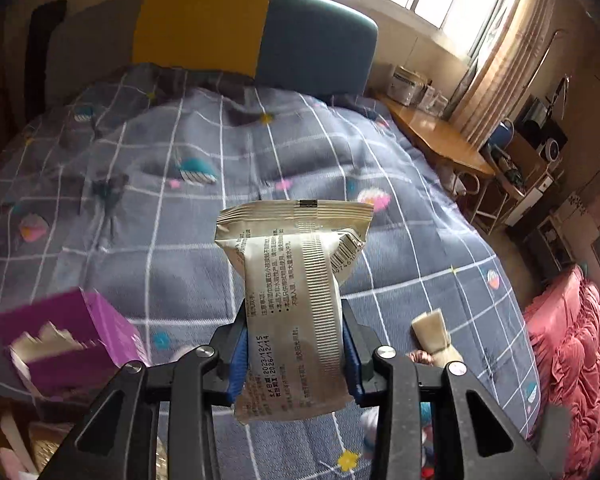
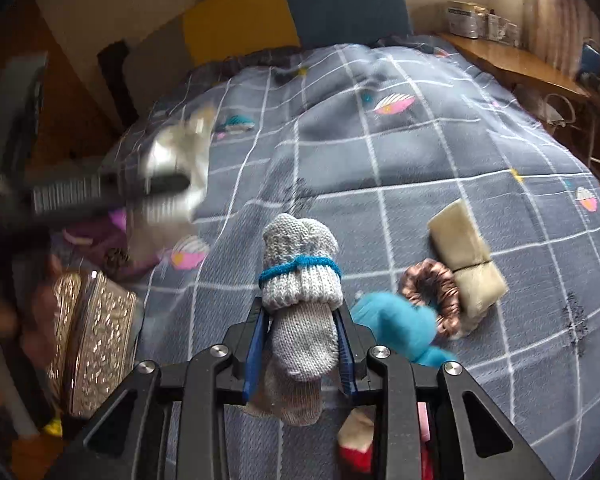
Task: Organize soft objects
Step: 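Carry the white packet into the gold tray and open the left gripper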
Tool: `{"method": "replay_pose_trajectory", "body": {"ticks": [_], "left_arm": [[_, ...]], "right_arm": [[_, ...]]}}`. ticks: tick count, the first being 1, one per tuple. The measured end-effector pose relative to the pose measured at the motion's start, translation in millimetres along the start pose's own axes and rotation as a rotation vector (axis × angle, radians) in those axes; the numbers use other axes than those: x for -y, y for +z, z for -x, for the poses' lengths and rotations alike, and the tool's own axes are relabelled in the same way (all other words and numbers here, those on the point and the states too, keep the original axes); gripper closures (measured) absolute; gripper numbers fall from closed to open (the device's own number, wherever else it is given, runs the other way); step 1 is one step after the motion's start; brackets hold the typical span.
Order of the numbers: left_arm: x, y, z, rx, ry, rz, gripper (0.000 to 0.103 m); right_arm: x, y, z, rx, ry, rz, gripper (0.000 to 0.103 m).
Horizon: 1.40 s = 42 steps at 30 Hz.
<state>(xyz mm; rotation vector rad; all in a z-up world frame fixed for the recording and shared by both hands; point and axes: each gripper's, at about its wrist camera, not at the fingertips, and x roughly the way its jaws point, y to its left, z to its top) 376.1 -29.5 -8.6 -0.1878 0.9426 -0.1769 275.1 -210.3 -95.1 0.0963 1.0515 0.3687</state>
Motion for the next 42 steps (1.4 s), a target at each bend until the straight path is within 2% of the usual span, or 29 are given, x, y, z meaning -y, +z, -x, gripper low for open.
{"method": "replay_pose_trajectory", "body": {"ticks": [3,5,7,9,12,18,22,26,30,34,37,42], "left_arm": [[-39.7,28.6,25.3,0.061,0.066,0.049,0.064],[-80.4,37.9,44.4,0.097,0.128,0.095,0.064],[-126.0,37.9,61.2,0.122,0.186,0.15,0.064],[-172.6,30.3,80.0,0.14,0.226,0.214,0.065],[-228.8,-0.4,110.6,0.173,0.293,0.279,0.065],[-310.0,-99.0,159.0,0.182,0.324,0.412,0.065],[-332.6,-173.6,180.3,0.169,0.312,0.489,0.065],[-343.2,-237.3,200.2,0.162,0.311,0.527,0.064],[-347.1,-283.9,215.2,0.163,0.346,0.568,0.064],[-352.3,-309.9,213.6,0.116,0.394,0.556,0.064],[-355.1,-316.7,204.3,0.071,0.438,0.549,0.063],[-353.5,-326.3,191.1,0.022,0.438,0.534,0.062]], "right_arm": [[-32.5,-18.2,-23.8,-0.062,0.005,0.108,0.071],[-43.4,-26.5,-42.7,-0.096,-0.002,0.139,0.071],[-48.8,-32.2,-61.8,-0.146,-0.046,0.162,0.071],[-49.6,-34.3,-66.3,-0.148,-0.063,0.182,0.071],[-40.5,-35.2,-68.7,-0.163,-0.041,0.132,0.069],[-37.4,-40.5,-78.1,-0.205,-0.054,0.124,0.064],[-48.9,-46.6,-76.9,-0.179,-0.118,0.195,0.065],[-52.0,-49.8,-75.9,-0.157,-0.139,0.227,0.066],[-52.5,-52.4,-73.5,-0.141,-0.15,0.248,0.066],[-56.0,-52.9,-75.6,-0.133,-0.162,0.256,0.066],[-58.5,-54.8,-75.4,-0.124,-0.174,0.266,0.066],[-59.5,-55.5,-75.7,-0.113,-0.187,0.276,0.066]]}}
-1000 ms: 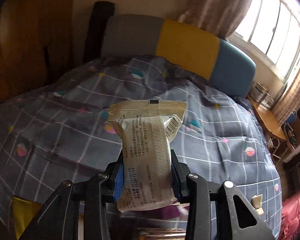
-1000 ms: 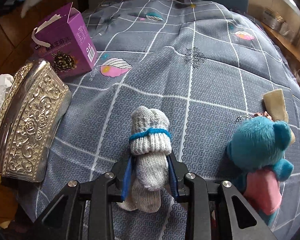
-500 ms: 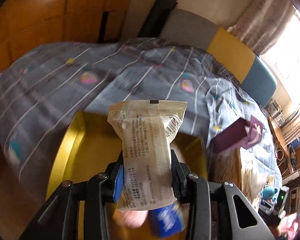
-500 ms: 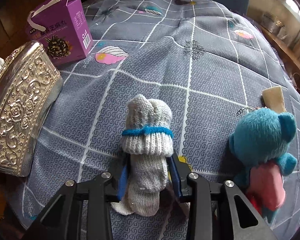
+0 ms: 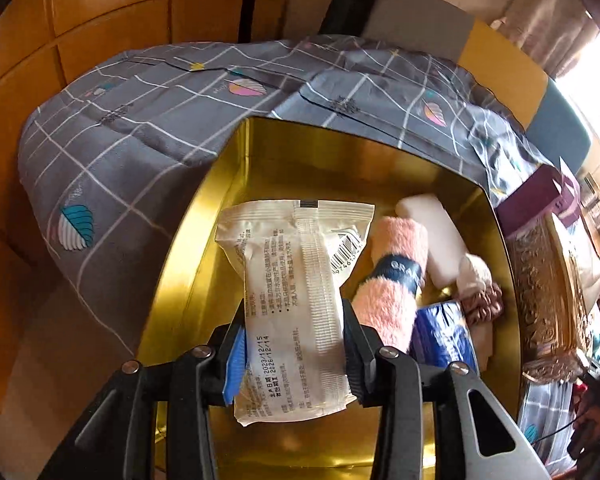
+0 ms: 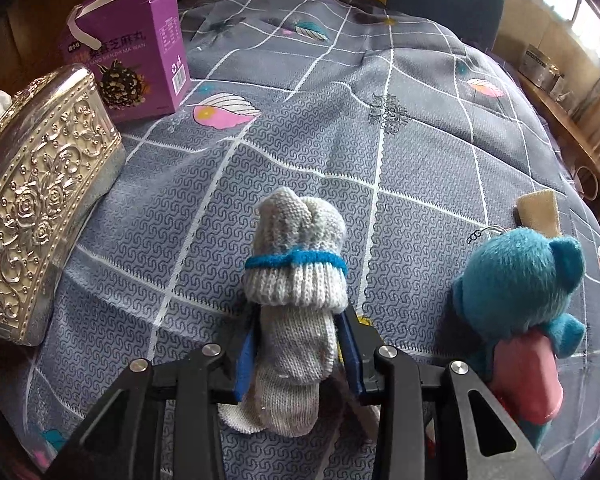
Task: Organize soft objects
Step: 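Carry the white packet into the gold tray and open the left gripper, then carry the grey knit sock into the gold tray and open the right gripper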
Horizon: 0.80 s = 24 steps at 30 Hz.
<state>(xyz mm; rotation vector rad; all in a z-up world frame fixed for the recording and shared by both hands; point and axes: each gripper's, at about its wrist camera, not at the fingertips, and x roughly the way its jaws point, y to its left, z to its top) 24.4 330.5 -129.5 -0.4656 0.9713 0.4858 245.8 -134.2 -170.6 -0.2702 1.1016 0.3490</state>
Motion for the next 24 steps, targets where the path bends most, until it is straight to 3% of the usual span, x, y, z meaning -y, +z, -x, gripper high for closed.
{"method": "replay_pose_trajectory", "body": {"ticks": [3,5,14,24], "left_arm": [[3.5,-5.6,1.9,0.03,0.034,-0.032,0.055],[7.1,-8.3,5.0,0.051,0.05,-0.059,0.04],[33.5,-15.5,45.2,0.223,0.069,-0.139,0.04],[77.4,-21.4,76.4,0.305,0.039,-0.285,0.04]], "right_arm": [[0.0,-0.3,0.3,0.004,-0.006,-0.004,0.066],[-1.2,-1.3,0.9,0.006,-0.008,-0.005,0.066],[-0.4,-2.3,3.0,0.01,-0.011,-0.015,0.066],[6.7,-1.9,3.9,0.004,0.001,-0.074,0.066]]}}
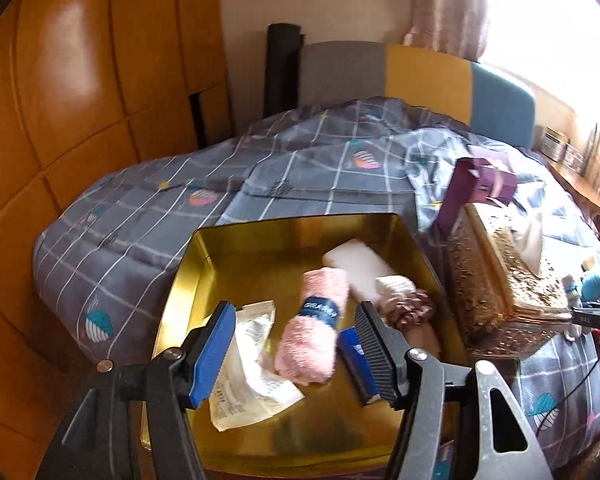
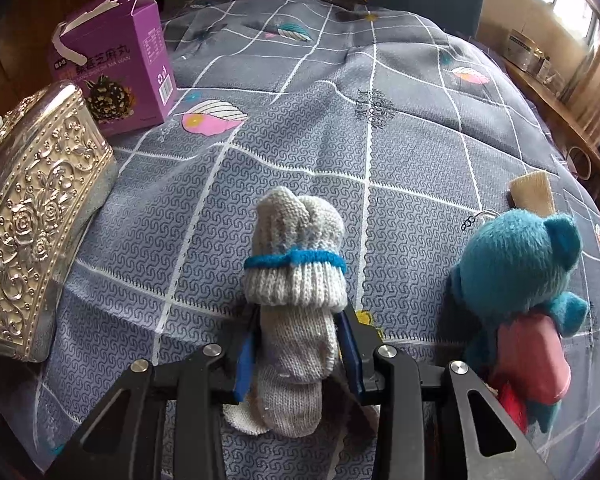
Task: Organize soft objects
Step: 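Carry the grey knit sock into the gold tray and open the right gripper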
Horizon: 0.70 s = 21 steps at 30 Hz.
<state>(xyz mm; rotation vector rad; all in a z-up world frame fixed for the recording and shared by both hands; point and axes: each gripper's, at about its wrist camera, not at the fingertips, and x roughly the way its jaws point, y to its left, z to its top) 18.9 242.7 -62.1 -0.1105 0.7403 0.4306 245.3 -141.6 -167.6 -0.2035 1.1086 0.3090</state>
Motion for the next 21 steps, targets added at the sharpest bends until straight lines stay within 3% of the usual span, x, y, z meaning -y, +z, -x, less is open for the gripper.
{"method": "replay_pose_trajectory", "body": {"ticks": [14,21], "left_arm": [[28.1,-9.1,14.8,0.018,-0.072,-0.077,0.04],[28.0,-12.3,12.1,0.012,-0.094,-0.086,0.04]], "right_arm": [[14.3,8.7,2.0,-0.008,0.001,-0.161,0.071],[26.5,64.2,27.2,0.048,-0.028,-0.235,0.072]]}}
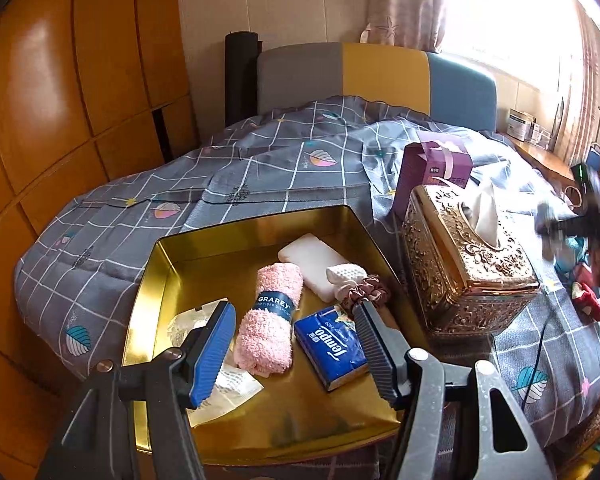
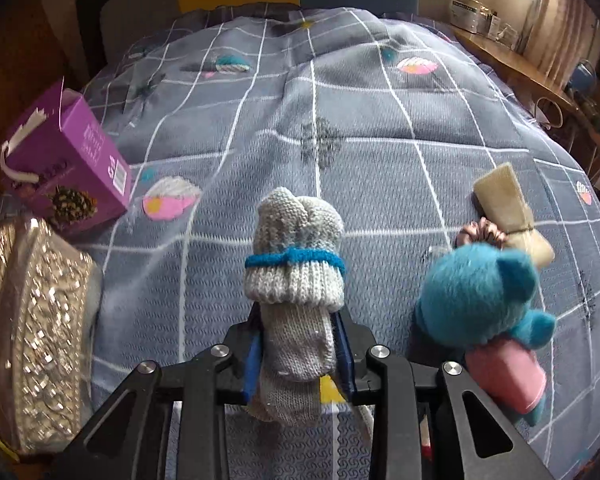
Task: Organize soft objects
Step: 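Carry the grey knit sock into the gold tray and open the right gripper, then move both tools back over the blue plush toy and brown scrunchie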
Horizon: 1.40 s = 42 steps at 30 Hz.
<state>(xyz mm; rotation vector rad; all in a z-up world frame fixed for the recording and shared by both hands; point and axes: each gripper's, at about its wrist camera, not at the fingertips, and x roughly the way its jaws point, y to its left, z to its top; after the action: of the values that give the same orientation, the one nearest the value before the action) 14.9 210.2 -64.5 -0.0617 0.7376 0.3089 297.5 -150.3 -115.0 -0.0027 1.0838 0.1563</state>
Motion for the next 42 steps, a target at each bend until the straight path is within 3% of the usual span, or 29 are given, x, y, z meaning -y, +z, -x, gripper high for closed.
{"method": "replay_pose_trajectory", "body": {"ticks": [5,11,16,21,24,30,36,38,42], "left_arm": [[-3.5,-3.6,-4.0,-0.006,0.006,0.0,0.04],[-15.3,-8.4,-11.4,-0.03,0.002,0.029,0.04],[-41.1,-11.6,-15.1,-0.044,0.025,0.092,0.04],[-83.0,-14.2,-18.6,-0.054,0.099,0.21,0.04],[-102.3,-16.5,-18.3,-0.053,0.131,0.267,0.04],[-115.2,-21.9,-18.2,-0.052,0.143,0.299,0.04],[-117.0,-24.5,-22.4,-0.063,0.136,0.296,0.04],[-115.8,-24.4,-23.9,-0.068,0.131,0.297,0.04],[-111.4,-22.8,-22.7,-0.064,0.13,0.288,0.04]], "right_arm": [[-45.5,58.1,55.0,0.145,0.06,0.072,0.072],[-153.9,83.4,126.3,0.288,0.236,0.299,0.072],[-244.0,46.2,151.4,0.258,0.439,0.493,0.072],[-323.1,-20.7,135.9,0.109,0.593,0.706,0.072],[-363.7,-47.6,110.5,0.033,0.618,0.762,0.071],[-425.0,-70.3,48.6,-0.124,0.655,0.644,0.071],[-442.6,-81.8,31.3,-0.116,0.594,0.591,0.057],[-430.5,-76.2,34.3,-0.1,0.608,0.588,0.038],[-415.4,-75.4,49.3,-0.004,0.571,0.607,0.037]]}}
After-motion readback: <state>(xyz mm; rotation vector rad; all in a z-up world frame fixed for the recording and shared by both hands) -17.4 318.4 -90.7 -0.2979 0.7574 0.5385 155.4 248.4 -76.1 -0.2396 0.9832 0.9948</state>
